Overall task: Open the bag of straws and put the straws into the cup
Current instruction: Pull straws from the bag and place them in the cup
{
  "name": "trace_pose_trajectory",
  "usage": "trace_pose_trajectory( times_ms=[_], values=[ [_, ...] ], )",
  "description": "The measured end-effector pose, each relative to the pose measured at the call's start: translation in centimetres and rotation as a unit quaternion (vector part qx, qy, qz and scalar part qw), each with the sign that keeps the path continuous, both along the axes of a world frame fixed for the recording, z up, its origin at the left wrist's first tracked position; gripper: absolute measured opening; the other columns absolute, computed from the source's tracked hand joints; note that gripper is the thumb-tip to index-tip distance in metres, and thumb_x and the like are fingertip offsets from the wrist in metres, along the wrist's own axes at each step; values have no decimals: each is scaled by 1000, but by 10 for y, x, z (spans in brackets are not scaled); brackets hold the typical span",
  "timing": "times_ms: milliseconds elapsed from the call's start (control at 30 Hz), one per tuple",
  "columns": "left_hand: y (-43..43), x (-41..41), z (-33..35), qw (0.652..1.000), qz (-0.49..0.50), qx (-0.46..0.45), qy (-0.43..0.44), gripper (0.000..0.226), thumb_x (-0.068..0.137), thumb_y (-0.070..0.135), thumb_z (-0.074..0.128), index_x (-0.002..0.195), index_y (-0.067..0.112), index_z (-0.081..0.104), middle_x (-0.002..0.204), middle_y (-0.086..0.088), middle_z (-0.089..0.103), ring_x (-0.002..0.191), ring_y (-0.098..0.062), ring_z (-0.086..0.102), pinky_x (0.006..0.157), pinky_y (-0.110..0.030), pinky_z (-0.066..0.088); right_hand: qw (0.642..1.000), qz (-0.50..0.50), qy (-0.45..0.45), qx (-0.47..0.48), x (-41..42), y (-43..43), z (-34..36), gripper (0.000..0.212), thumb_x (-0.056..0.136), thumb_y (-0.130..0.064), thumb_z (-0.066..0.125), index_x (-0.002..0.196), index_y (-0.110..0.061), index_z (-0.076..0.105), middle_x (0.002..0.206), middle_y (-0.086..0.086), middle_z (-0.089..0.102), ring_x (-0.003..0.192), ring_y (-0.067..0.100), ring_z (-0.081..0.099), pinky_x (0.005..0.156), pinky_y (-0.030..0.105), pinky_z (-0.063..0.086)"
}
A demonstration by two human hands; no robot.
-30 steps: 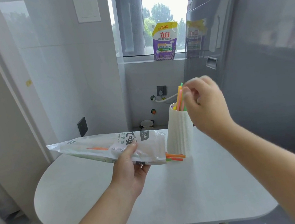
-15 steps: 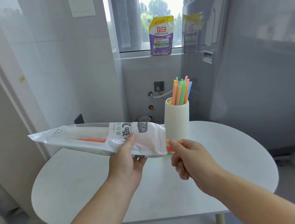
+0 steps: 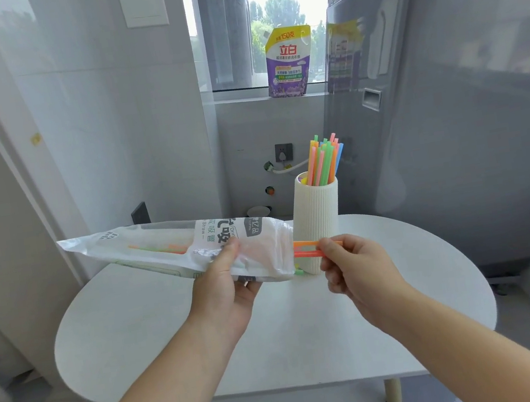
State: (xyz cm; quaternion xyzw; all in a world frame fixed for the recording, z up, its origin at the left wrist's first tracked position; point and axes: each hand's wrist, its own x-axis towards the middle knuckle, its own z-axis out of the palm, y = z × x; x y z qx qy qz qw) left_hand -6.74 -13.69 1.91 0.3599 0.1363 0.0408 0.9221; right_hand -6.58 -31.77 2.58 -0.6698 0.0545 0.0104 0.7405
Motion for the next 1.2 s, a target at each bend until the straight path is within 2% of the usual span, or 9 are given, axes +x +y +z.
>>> trace_pose_trajectory(
  times_ms=[233,333,433,600,700,833,933,1033,1200],
  values=[
    [-4,-2,2,1000,-5,-10,4,13,95,11,67,106,18,68,83,1,79,69,-13,76,51,-27,59,998,13,53,7,-1,-7,1,27,101,-32,56,101,-7,65,60,7,54,47,17,40,44,27,36],
    [-6,-3,2,1000,-7,-9,6,14,95,11,68,107,18,68,86,0,79,72,-13,76,53,-28,60,999,30,34,0,-2,-4,1,26,102,-28,57,95,-4,63,58,7,51,43,15,38,42,26,32],
    [-4,-2,2,1000,-6,-14,2,18,95,11,67,112,19,68,90,0,80,75,-14,77,57,-30,62,998,12,14,52,0,-10,6,23,98,-18,62,79,-6,57,60,6,47,43,14,36,41,24,31],
    [-4,-2,4,1000,-6,-24,4,16,96,10,67,109,18,68,86,0,80,73,-14,77,55,-30,61,985,-70,34,154,7,-22,11,20,96,-16,65,80,-11,56,61,1,46,44,10,37,39,20,35],
    [-6,-2,4,1000,-10,-25,9,17,95,10,67,111,17,68,87,-1,80,73,-14,77,54,-30,61,970,-86,49,220,8,-23,10,16,95,-23,67,88,-12,58,63,-1,44,46,8,37,40,18,37],
    [-7,-2,3,1000,-5,-28,12,23,94,10,68,116,15,68,93,-3,80,76,-16,77,56,-32,62,965,-15,55,254,0,-14,8,33,79,-44,76,90,-15,65,64,0,48,53,11,42,46,20,45],
    [-4,-1,3,999,-2,-32,12,24,94,10,68,117,15,67,92,-3,80,76,-15,77,57,-32,62,983,31,20,181,-5,-6,5,34,75,-34,76,99,-10,70,64,-1,53,56,12,44,53,23,47],
    [-4,-1,2,999,-7,-32,13,22,94,9,68,116,14,68,87,-3,80,74,-15,78,55,-32,62,991,-8,9,131,-4,-3,6,21,87,-22,73,101,-6,73,65,3,49,57,12,44,55,23,47],
    [-7,-2,1,999,-17,-27,15,28,94,10,69,122,13,68,90,-3,80,76,-16,78,58,-32,63,970,1,14,241,-1,-3,14,21,93,-11,67,112,-4,67,80,4,73,54,8,66,49,18,52]
  ],
)
